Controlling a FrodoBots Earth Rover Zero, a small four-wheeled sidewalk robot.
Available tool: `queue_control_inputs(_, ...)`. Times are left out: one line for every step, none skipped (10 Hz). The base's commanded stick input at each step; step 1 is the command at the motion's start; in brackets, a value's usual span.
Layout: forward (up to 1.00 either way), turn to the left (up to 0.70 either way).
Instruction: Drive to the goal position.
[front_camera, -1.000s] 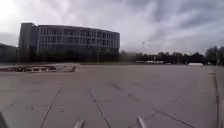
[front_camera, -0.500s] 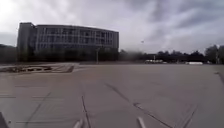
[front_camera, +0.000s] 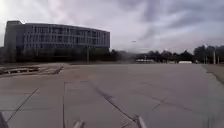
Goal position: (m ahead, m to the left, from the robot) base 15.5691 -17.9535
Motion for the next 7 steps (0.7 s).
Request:
queue_control_inputs(1.00,-0.27)
queue_control_inputs(1.00,-0.27)
queue_control_inputs(1.00,-0.27)
queue_control_inputs(1.00,-0.27)
queue_control_inputs(1.00,-0.27)
queue_control_inputs(1.00,-0.27)
queue_control_inputs(1.00,-0.27)
